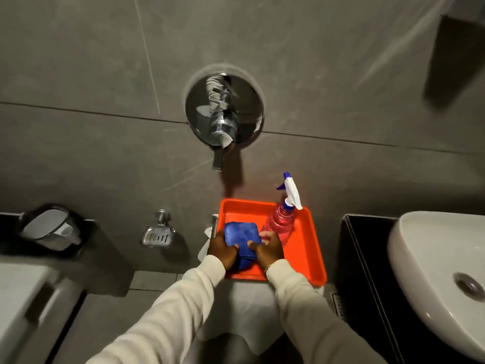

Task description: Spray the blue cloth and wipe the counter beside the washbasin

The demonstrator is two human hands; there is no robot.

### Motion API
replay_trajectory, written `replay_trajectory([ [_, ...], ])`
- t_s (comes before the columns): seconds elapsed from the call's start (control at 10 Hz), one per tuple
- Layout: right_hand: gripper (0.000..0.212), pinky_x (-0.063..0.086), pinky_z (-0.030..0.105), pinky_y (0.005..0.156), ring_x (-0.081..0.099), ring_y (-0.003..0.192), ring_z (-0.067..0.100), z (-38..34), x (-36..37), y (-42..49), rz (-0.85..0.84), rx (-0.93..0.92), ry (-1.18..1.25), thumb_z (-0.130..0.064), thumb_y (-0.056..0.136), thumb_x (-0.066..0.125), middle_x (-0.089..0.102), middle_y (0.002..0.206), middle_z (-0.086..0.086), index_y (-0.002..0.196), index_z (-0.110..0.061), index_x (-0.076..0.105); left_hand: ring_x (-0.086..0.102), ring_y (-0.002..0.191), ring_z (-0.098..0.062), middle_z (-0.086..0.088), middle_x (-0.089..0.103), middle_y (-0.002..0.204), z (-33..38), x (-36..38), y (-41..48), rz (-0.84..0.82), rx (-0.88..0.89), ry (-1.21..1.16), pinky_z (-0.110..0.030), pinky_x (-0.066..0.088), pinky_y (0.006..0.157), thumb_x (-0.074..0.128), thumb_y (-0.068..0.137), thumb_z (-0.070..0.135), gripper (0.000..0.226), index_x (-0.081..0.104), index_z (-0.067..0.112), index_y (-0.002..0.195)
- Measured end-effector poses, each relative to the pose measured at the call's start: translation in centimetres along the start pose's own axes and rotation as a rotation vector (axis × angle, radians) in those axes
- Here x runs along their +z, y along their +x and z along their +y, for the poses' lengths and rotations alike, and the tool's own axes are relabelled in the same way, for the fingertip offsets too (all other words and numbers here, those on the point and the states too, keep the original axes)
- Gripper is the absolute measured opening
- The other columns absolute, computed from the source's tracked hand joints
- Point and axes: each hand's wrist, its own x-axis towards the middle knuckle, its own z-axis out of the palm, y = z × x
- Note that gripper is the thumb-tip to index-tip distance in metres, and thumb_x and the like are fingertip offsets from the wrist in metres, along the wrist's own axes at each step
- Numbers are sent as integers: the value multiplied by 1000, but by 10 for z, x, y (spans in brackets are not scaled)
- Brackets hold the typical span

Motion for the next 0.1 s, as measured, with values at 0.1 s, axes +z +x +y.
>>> replay_trajectory([
  [0.1, 30, 46, 32, 72, 55, 90, 21, 3, -4, 12, -170, -6, -290, 5, 77, 64, 57, 93, 11, 106, 4, 56, 58, 114, -32, -15, 60, 124, 4, 4, -1, -19, -7, 209, -31, 45, 98, 56, 77, 6, 44, 55, 3, 121],
])
